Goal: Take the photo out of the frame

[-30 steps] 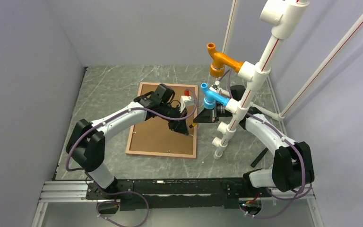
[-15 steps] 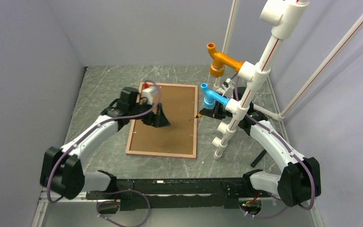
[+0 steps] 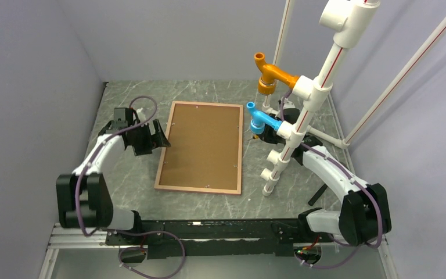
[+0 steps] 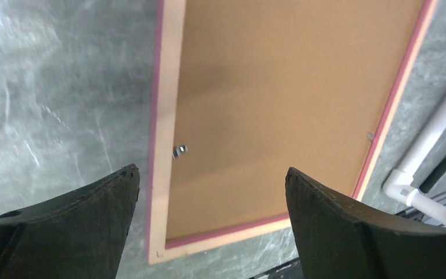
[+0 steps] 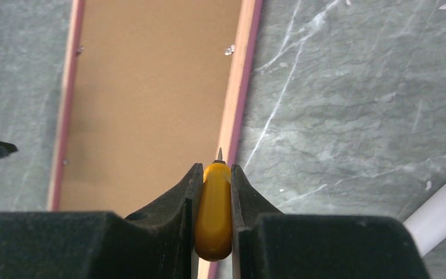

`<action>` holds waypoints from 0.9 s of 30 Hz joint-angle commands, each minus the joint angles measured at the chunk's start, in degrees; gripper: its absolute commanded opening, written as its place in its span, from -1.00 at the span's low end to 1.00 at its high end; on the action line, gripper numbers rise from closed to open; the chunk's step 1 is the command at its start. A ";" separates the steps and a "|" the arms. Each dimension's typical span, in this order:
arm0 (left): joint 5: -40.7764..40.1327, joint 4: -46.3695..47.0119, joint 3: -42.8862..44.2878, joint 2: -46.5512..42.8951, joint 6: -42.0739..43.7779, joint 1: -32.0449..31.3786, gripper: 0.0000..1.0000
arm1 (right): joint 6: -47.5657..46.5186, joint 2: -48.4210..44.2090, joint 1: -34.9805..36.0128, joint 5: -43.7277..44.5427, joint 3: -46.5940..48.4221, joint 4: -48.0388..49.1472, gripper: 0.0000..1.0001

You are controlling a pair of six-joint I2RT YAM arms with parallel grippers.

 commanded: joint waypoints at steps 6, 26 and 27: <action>-2.47 -2.11 12.04 15.10 6.03 0.36 0.85 | -7.07 9.48 2.65 6.86 9.73 2.62 -1.00; -4.46 -3.13 13.06 23.19 7.21 0.71 0.62 | -9.97 18.70 9.28 12.05 13.03 8.27 -1.00; -3.33 -2.94 12.86 23.54 6.99 0.67 0.56 | -10.09 18.71 9.41 12.72 12.66 9.69 -1.00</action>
